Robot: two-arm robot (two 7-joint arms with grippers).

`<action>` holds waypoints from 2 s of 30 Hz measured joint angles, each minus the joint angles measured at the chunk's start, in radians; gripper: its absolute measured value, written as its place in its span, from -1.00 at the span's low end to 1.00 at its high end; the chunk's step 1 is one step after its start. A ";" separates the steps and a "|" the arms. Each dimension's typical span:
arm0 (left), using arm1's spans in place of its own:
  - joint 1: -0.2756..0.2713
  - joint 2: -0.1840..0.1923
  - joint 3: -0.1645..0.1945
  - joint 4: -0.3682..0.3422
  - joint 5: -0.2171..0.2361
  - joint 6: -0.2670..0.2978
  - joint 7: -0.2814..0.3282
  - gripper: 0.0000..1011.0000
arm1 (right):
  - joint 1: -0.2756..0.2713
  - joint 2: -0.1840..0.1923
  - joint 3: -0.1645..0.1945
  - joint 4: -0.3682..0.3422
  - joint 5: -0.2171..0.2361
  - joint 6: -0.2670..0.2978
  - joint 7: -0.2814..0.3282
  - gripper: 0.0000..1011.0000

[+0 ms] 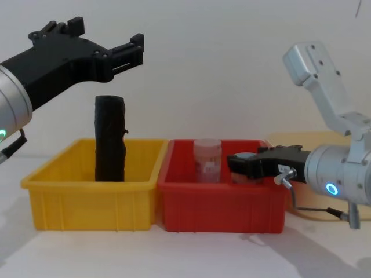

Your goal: Pick up the garbage bag with the one hand and transfer it to the other hand.

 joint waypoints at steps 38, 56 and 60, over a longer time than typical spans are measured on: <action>0.000 0.000 0.000 0.000 0.000 0.000 0.000 0.98 | 0.012 0.001 0.141 -0.202 0.138 -0.018 0.017 0.30; 0.000 0.000 0.000 0.000 0.000 0.000 0.000 0.98 | 0.069 0.070 0.172 -0.045 0.068 -0.065 -0.043 0.30; 0.000 0.000 0.000 0.000 0.000 0.000 0.000 0.98 | 0.073 0.084 0.170 -0.009 0.049 -0.076 -0.047 0.31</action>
